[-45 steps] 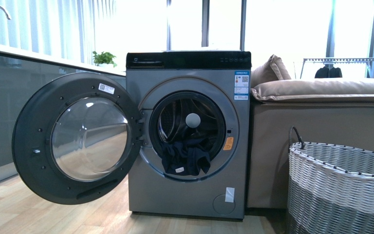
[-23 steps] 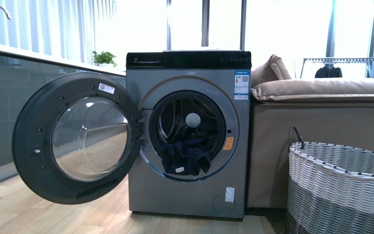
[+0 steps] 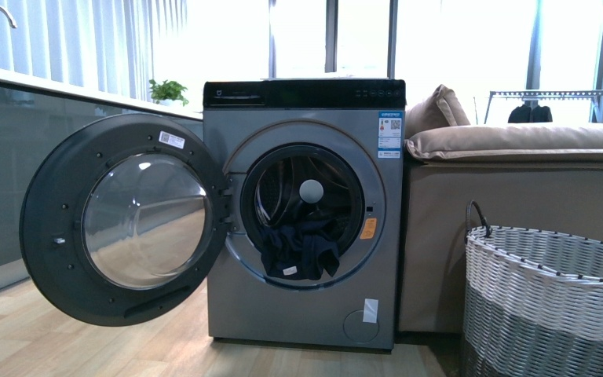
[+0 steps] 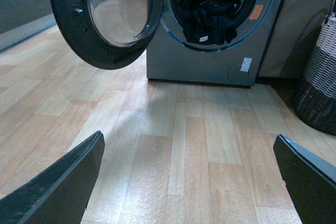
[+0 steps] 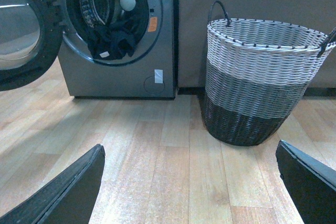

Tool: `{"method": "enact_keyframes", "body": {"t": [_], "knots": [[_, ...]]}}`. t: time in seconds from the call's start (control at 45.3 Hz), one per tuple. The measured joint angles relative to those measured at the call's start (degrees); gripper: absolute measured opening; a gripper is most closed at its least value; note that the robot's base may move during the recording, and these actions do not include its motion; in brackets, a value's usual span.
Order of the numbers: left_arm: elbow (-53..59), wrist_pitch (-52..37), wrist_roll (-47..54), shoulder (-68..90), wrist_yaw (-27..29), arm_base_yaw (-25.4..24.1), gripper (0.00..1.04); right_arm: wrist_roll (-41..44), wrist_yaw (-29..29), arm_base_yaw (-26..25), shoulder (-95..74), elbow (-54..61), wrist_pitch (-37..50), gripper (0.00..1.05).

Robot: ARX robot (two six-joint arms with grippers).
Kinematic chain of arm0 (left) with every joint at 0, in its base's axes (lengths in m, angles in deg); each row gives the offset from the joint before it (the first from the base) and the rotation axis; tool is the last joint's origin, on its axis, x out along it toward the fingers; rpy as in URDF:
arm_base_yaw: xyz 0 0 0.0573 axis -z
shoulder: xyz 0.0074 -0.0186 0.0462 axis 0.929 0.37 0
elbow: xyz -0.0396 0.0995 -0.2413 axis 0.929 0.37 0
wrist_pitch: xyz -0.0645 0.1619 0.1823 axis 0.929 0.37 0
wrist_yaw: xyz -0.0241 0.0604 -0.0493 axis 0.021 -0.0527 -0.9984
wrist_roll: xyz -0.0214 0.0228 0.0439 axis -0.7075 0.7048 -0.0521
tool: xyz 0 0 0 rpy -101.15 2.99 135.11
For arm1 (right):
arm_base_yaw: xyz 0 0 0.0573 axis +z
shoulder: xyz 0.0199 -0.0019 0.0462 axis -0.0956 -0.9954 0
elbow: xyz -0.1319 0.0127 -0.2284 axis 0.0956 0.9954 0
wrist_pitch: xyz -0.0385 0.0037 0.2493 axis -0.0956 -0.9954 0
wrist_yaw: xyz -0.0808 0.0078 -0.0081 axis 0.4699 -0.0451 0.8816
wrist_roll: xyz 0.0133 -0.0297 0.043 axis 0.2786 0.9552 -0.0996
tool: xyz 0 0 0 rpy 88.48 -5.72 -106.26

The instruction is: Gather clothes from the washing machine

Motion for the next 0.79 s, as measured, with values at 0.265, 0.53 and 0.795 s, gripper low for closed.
{"method": "enact_keyframes", "body": {"t": [0.265,0.53,0.795], "knots": [[0.0,0.0,0.0,0.0,0.0,0.0,0.98,0.0,0.0,0.0,0.0,0.0,0.0,0.97],[0.0,0.0,0.0,0.0,0.0,0.0,0.98,-0.07,0.0,0.0,0.0,0.0,0.0,0.94],[0.0,0.0,0.07,0.0,0.0,0.0,0.52,-0.04,0.0,0.0,0.0,0.0,0.0,0.47]]}}
